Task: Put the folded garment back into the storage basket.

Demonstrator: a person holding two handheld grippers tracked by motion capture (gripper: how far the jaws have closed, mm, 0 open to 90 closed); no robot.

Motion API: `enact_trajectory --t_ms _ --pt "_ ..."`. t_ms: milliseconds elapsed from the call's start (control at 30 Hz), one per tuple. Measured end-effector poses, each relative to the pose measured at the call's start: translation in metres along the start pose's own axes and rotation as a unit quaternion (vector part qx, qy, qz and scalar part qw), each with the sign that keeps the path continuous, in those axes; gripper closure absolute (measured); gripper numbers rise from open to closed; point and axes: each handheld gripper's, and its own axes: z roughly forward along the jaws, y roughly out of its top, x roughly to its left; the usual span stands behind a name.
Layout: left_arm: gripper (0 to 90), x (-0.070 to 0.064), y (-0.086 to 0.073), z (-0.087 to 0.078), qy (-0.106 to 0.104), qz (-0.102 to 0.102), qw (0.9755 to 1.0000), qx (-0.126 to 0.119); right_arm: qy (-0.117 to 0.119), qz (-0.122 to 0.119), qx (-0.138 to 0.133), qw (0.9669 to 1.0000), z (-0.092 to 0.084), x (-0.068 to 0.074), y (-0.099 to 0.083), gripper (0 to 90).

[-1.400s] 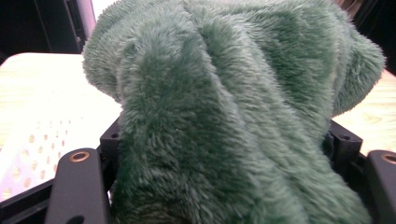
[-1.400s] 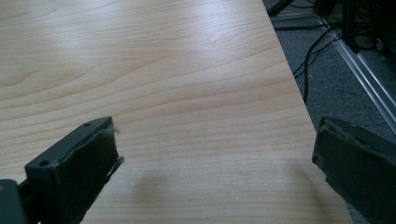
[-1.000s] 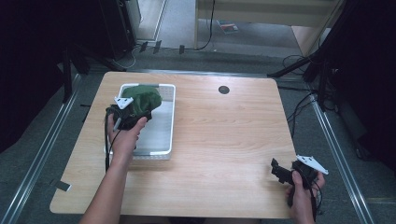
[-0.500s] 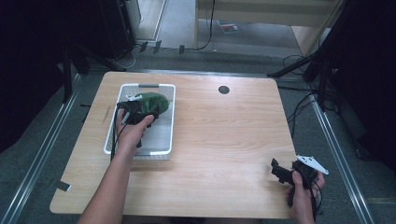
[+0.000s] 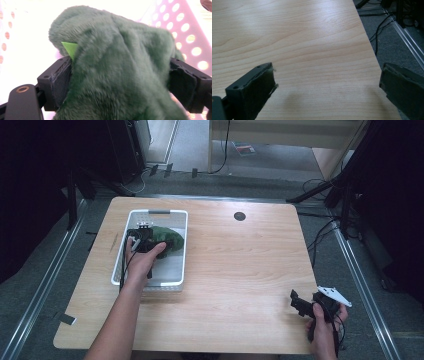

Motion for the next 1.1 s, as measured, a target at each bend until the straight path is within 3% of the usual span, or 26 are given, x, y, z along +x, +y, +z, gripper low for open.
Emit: enact_trajectory --t_ms 133,200,333,500,633,767,900,1100 --pt "8.3 -0.002 0.0 -0.005 0.006 0.006 1.0 0.005 -0.001 0.0 -0.001 1.0 0.0 0.0 0.0 0.2" --pt "6.6 -0.003 0.001 -0.008 -0.003 0.007 1.0 0.004 -0.001 -0.001 0.0 1.0 0.0 0.0 0.0 0.2" --pt "2.2 -0.004 0.003 -0.02 -0.022 -0.001 0.9996 -0.015 0.0 -0.001 0.0 1.0 0.0 0.0 0.0 0.2" --pt "2.1 -0.01 0.003 -0.033 -0.028 0.015 0.999 -0.031 -0.001 -0.002 -0.001 1.0 0.0 0.0 0.0 0.2" --pt "2.1 -0.017 0.001 -0.046 -0.039 0.038 0.9971 -0.052 0.0 -0.003 0.001 1.0 0.0 0.001 0.0 0.2" --pt "2.1 -0.022 -0.001 -0.058 -0.058 0.05 0.9939 -0.079 -0.001 -0.004 0.0 1.0 0.0 0.0 0.0 0.2" --pt "2.0 -0.023 -0.003 -0.071 -0.074 0.053 0.9911 -0.097 -0.001 -0.003 0.0 1.0 0.0 0.001 0.0 0.1" --pt "2.1 -0.015 -0.011 -0.089 -0.074 0.054 0.9882 -0.123 -0.001 -0.003 0.0 1.0 0.0 0.001 0.0 0.2"
